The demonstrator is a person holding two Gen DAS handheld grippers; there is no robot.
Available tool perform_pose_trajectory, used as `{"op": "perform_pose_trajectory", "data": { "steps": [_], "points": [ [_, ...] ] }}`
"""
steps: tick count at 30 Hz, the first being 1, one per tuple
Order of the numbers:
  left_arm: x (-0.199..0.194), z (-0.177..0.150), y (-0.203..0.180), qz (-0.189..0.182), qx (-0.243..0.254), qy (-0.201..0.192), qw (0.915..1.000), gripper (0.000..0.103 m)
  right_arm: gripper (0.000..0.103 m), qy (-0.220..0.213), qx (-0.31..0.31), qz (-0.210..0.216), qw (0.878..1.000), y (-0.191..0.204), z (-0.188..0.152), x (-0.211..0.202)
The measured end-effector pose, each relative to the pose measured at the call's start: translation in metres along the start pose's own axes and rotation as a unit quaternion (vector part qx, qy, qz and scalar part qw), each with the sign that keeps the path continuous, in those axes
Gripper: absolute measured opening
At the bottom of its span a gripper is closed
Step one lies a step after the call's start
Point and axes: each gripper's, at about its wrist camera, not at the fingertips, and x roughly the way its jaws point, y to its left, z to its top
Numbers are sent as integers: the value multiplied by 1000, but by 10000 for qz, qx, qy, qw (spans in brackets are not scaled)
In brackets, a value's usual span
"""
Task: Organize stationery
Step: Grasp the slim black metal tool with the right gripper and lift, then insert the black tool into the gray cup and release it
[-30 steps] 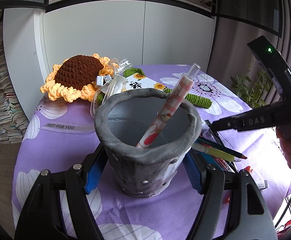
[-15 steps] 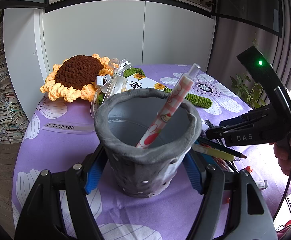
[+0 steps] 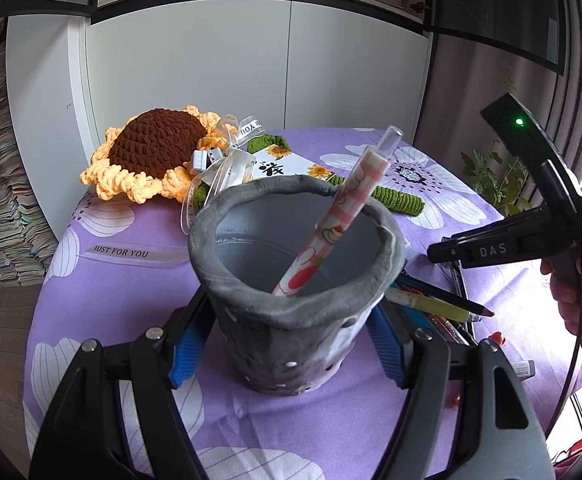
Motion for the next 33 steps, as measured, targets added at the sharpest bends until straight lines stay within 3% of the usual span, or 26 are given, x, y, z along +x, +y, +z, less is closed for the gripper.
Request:
{"op": "perform_pose_trajectory", "data": {
  "steps": [2, 5, 9, 17, 25, 33],
  "points": [
    [0, 0, 0, 0, -1, 1, 10000, 72, 36, 3, -36, -83, 10000, 2, 5, 3],
    [0, 0, 0, -1, 0, 0, 10000, 72, 18, 11, -103, -166, 9998, 4, 9, 4],
    [0, 0, 0, -1, 1, 0, 10000, 72, 12, -63, -46, -4, 10000, 7, 7, -1],
    [1, -1, 1, -3, -11, 24, 10000, 72, 12, -1240, -122, 498, 9910, 16, 5, -73],
    [1, -1, 1, -7, -15, 25, 10000, 71, 12, -2594, -631, 1152, 9568, 51, -4, -161],
    [1, -1, 1, -7, -13, 25, 10000, 71, 11, -3349, -1144, 1754, 9187, 85, -4, -212]
  ]
}}
